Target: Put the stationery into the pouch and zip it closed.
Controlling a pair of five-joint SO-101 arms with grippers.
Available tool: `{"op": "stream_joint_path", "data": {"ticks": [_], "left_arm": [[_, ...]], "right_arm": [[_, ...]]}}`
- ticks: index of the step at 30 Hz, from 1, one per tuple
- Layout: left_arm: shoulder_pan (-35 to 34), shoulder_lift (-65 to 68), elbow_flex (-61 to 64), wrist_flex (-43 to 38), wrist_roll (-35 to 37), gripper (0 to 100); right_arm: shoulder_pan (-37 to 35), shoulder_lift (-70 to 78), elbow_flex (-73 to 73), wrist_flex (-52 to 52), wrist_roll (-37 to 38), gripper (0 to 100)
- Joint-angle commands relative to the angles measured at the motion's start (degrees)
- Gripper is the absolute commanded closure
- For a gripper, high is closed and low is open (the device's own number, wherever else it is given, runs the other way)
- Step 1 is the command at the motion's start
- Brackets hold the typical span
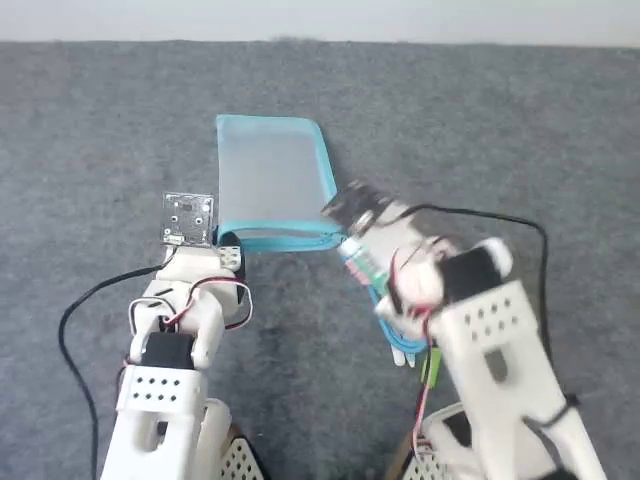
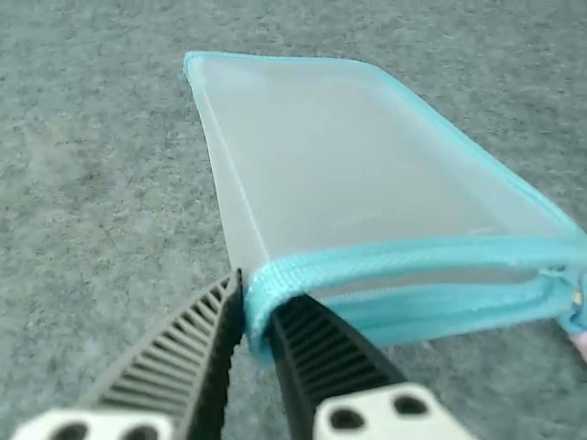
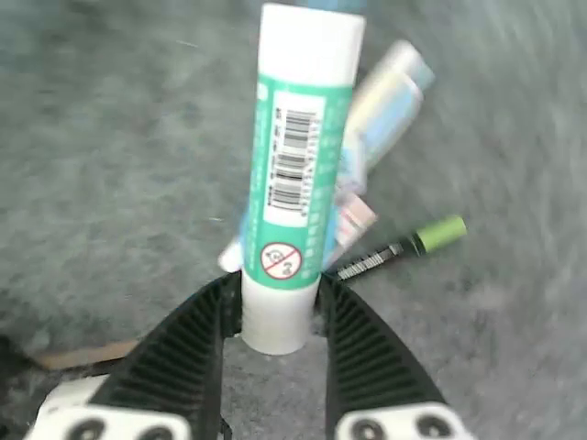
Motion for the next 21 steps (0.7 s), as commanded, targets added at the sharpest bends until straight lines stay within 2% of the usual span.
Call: {"op": "stream_joint_path", "data": {"ticks": [1,9,16,21], "left_arm": [[0.62,0.53,-1.01,-1.85,0.26,99],[8.00,0.18,-0.92,-1.67,0.09,99],[9.32,0.18,-0.92,-1.58,-2.11,99],[12.57,0.09,-0.92,-0.62,-2.29,99]], "right_arm": [[-6.37,-4.53,-0.35,1.63,-0.79,99.1],[-10.15,7.87,-4.66,0.13,-4.48,99.1],[-9.80,17.89,-10.64,-0.40,-8.70,99.1],[-6.20,22.55,-15.38,-0.75,-11.08,99.1]]}}
